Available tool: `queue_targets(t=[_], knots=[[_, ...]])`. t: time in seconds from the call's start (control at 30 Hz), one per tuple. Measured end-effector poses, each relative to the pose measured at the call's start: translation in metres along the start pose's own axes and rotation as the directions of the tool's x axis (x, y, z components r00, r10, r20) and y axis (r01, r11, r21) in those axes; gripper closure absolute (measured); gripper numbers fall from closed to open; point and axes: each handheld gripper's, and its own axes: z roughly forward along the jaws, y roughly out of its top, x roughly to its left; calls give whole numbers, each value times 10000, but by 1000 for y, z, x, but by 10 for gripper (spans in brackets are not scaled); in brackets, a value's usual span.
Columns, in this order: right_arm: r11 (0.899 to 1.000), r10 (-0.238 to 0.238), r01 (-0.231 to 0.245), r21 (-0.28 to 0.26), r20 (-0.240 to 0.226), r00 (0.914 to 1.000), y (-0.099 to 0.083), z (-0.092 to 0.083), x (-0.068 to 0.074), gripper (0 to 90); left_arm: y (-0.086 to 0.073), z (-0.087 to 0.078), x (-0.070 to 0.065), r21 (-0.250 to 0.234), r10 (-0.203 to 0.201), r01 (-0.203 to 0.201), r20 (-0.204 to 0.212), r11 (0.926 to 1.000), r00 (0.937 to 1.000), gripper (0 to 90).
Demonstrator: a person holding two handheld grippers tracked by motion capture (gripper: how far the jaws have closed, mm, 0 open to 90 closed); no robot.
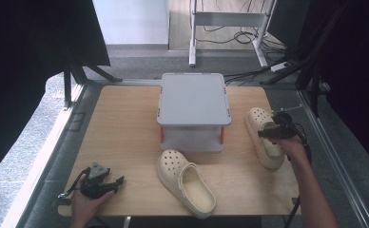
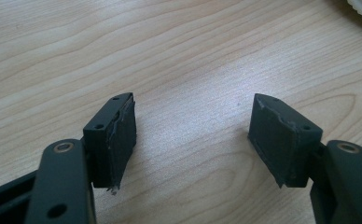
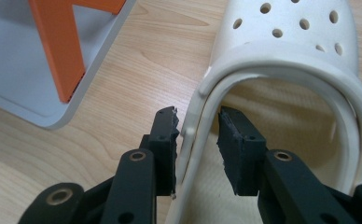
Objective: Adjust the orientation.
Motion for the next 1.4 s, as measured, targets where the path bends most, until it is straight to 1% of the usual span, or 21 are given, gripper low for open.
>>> queue_targets(t=[0.13,0.17,0.33,0.47,0.53,0.67,0.8,0.87,0.9,0.97,1.03,1.1,1.17,1.27,1.4], knots=[[10000,5,-5,-19,56,10000,3,6,-1,706,0,0,0,7,1,-1,-13,10000,10000,323],[10000,43,-43,-35,-35,10000,3,8,-1,716,0,0,0,0,-1,1,-6,10000,10000,324],[10000,95,-95,-12,-143,9999,5,10,-3,751,0,0,0,-31,0,0,26,10000,10000,323],[9997,248,-249,-53,-191,9995,3,8,-5,778,0,0,0,-13,5,-5,15,10000,10000,323],[9999,79,-79,-76,-56,10000,0,4,-2,783,0,0,0,-32,1,-1,33,10000,10000,323],[9992,37,-50,-404,-317,9995,-10,-7,-1,786,0,0,0,-15,0,0,13,10000,10000,323],[9980,-215,190,-611,-398,9990,-21,-18,7,787,1,1,0,-32,-22,22,-3,10000,10000,323],[9968,-321,275,-756,-608,9976,-27,-22,11,786,1,1,0,-35,-22,22,1,10000,10000,323],[9964,-397,348,-771,-624,9973,-29,-24,14,786,1,1,0,-35,-16,16,22,10000,10000,323],[9949,-689,638,-778,-644,9955,-35,-27,20,786,2,2,0,-4,-1,1,28,10000,10000,323],[9938,-800,730,-836,-826,9934,-41,-32,25,786,3,3,1,8,35,-35,39,10000,10000,323],[9924,-894,782,-953,-1192,9888,-47,-38,30,786,4,4,1,7,62,-63,84,10000,9999,322],[9890,-1191,1061,-1027,-1298,9844,-54,-44,37,786,6,5,1,50,88,-88,103,9999,9999,322],[9855,-1462,1325,-1059,-1351,9800,-60,-49,48,786,8,8,1,48,122,-123,145,9999,9998,321],[9838,-1560,1374,-1149,-1725,9726,-69,-56,58,785,9,8,2,79,193,-195,198,9998,9996,320]])
